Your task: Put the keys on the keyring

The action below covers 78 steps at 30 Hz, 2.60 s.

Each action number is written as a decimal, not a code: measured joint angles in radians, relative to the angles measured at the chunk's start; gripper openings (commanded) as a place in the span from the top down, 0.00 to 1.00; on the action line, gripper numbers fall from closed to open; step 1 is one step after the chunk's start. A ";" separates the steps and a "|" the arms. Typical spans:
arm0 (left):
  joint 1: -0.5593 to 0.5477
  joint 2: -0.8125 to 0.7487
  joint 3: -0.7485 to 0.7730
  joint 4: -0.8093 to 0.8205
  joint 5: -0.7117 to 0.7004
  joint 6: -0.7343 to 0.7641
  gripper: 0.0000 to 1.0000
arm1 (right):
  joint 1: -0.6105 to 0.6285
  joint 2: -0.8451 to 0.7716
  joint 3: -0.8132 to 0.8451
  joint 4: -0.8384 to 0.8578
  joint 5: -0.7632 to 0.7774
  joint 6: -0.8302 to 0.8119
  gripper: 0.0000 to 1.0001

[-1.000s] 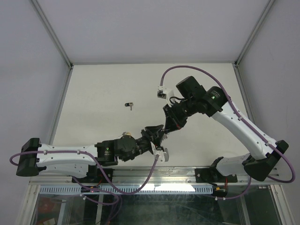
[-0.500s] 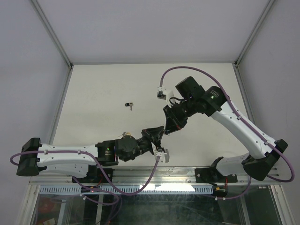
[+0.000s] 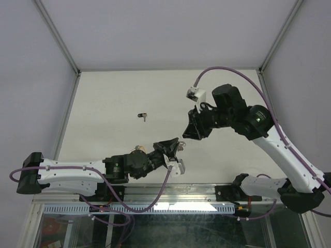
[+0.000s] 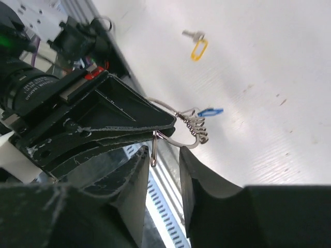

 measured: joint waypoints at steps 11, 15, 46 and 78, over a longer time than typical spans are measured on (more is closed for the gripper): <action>0.000 -0.003 0.000 0.068 -0.162 -0.122 1.00 | 0.000 -0.263 -0.208 0.262 0.227 0.130 0.48; 0.000 0.005 0.006 0.073 -0.199 -0.190 1.00 | 0.000 -0.286 -0.241 0.323 0.235 0.174 0.52; 0.000 0.072 0.085 0.075 -0.302 -0.312 1.00 | 0.000 -0.191 -0.319 0.468 0.072 0.308 0.66; 0.000 0.027 0.052 0.136 -0.236 -0.285 0.72 | 0.000 -0.145 -0.238 0.387 0.026 0.249 1.00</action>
